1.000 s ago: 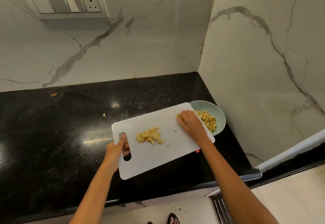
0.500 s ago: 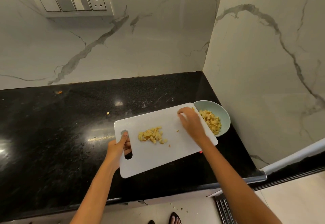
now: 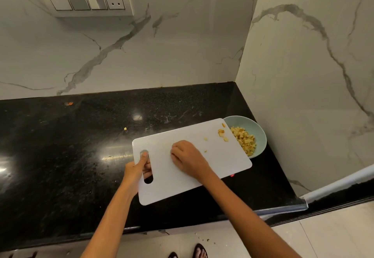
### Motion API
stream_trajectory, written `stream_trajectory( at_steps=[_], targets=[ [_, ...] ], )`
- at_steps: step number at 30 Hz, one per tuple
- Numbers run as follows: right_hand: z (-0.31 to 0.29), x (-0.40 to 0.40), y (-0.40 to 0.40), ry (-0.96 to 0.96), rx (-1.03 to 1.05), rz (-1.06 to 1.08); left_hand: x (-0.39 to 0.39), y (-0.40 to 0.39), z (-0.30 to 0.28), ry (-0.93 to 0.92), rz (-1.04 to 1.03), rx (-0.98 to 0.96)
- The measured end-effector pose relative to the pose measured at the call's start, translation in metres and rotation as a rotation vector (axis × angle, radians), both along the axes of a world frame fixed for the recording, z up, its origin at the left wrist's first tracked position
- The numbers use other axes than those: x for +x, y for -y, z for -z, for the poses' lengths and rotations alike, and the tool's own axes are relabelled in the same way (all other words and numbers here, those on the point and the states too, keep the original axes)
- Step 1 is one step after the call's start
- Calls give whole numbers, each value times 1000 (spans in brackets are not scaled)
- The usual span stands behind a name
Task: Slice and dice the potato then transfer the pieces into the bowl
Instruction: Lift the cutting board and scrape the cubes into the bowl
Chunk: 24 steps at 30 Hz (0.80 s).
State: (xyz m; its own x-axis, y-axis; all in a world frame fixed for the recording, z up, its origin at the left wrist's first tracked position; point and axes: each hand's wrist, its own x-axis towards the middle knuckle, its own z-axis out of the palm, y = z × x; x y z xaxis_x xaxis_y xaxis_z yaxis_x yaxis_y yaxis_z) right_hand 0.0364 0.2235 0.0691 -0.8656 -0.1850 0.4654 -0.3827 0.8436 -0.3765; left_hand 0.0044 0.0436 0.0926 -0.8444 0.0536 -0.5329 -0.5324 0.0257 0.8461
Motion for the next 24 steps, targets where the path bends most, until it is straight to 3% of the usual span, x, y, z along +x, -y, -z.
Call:
stream_trajectory(
  at_steps=[9, 18, 24],
  targets=[
    [-8, 5, -92, 70, 48, 316, 2, -1, -1, 0, 7, 7],
    [-10, 10, -154, 153, -41, 601, 3, 1, -2, -26, 21, -1],
    [-29, 10, -145, -25, -126, 612, 4, 3, -1, -41, 19, -7]
  ],
)
